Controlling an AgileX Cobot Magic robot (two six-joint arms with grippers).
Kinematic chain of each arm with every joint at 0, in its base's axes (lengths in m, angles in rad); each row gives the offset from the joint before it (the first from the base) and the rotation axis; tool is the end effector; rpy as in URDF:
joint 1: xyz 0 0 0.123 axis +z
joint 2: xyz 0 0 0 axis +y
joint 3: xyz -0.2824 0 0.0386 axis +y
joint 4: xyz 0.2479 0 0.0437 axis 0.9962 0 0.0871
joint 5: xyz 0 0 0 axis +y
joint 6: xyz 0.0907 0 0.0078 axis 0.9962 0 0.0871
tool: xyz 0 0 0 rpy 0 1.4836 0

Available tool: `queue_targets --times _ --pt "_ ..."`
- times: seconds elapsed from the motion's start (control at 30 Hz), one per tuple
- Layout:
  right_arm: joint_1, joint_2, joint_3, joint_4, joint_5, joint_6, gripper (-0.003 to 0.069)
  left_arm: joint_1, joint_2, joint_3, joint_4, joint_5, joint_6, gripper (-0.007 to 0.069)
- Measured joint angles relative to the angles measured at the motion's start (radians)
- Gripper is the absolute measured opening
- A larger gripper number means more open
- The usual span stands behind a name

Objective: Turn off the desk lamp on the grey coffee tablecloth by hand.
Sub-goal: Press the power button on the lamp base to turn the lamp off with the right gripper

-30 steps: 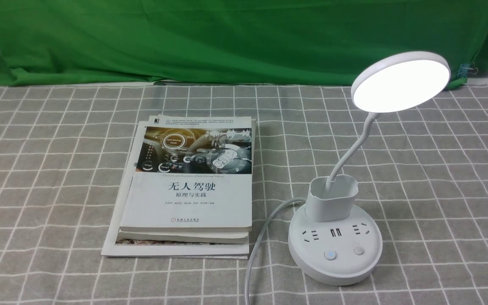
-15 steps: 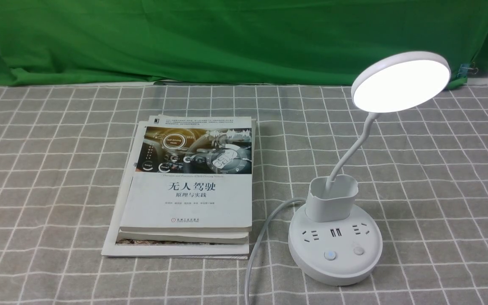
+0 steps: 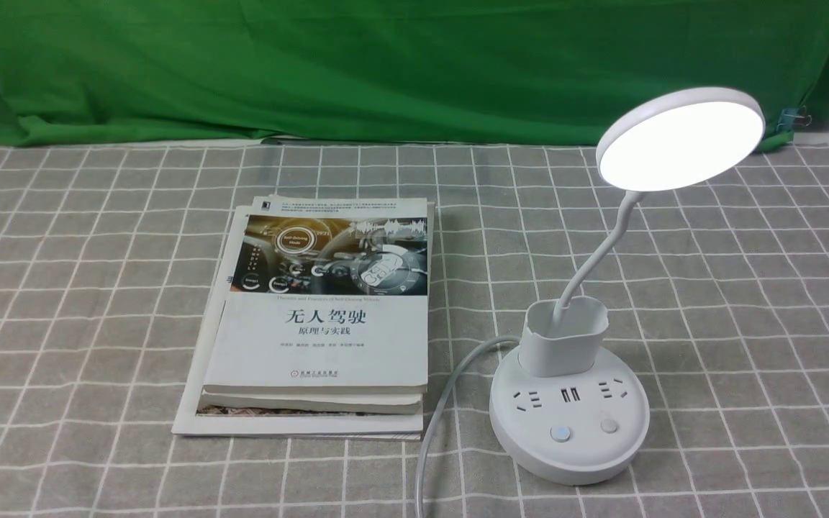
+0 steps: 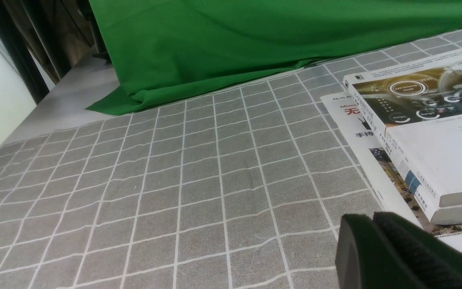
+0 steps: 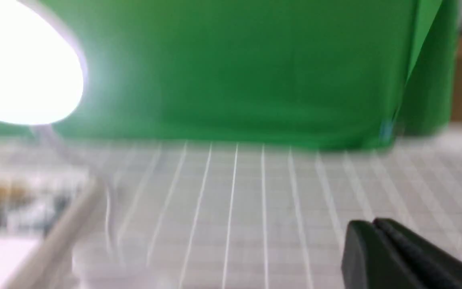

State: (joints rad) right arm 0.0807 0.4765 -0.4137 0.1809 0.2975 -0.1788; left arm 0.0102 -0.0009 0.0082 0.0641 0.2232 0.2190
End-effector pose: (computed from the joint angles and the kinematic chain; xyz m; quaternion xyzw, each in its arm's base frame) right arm 0.1038 0.0132 0.2906 -0.0503 0.7937 0.0437 0.6047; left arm 0.0558 0.0019 0.1901 0.0976 0.7494 0.1005 0.6471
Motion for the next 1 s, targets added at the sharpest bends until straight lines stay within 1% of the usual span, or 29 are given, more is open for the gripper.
queue_targets --times 0.07,0.17,0.23,0.27,0.33,0.5,0.53,0.63,0.7,0.77,0.9,1.0 --pt "0.000 0.088 -0.009 0.000 0.030 -0.026 0.0052 0.000 0.000 0.000 0.000 0.000 0.000 0.0019" --pt "0.000 0.200 -0.011 0.002 -0.003 -0.047 0.0052 0.000 0.000 0.000 0.000 0.000 0.000 0.0019" --pt "0.000 0.265 -0.011 0.007 -0.038 -0.014 0.0052 0.000 0.000 0.000 0.000 0.000 0.000 0.0019" --pt "0.000 0.306 -0.012 0.008 -0.041 0.011 0.0052 0.000 0.000 0.000 0.000 0.000 0.000 0.0019" --pt "0.000 0.345 -0.015 0.009 -0.033 0.024 0.0052 0.000 0.000 0.000 0.000 0.000 0.000 0.0019" --pt "0.000 0.485 -0.025 0.011 0.060 0.035 0.0052 0.000 0.000 0.000 0.000 0.000 0.000 0.0019" --pt "0.000 0.538 -0.046 0.011 0.131 0.026 0.0052 0.000 0.000 0.000 0.000 0.000 0.000 0.0019" --pt "0.001 0.620 -0.099 0.012 0.215 0.020 0.0062 0.000 0.000 0.000 0.000 0.000 0.000 0.0019" --pt "0.004 0.641 -0.116 0.014 0.224 0.019 0.0062 0.000 0.000 0.000 0.000 0.000 0.000 0.0019" --pt "0.035 0.706 -0.174 0.016 0.235 0.016 0.0062 0.000 0.000 0.000 0.000 0.000 0.000 0.0019" --pt "0.163 0.830 -0.273 0.004 0.266 0.010 0.0055 0.000 0.000 0.000 0.000 0.000 0.000 0.0019" --pt "0.271 0.912 -0.339 -0.087 0.302 0.076 0.0050 0.000 0.000 0.000 0.000 0.000 0.000 0.0019"
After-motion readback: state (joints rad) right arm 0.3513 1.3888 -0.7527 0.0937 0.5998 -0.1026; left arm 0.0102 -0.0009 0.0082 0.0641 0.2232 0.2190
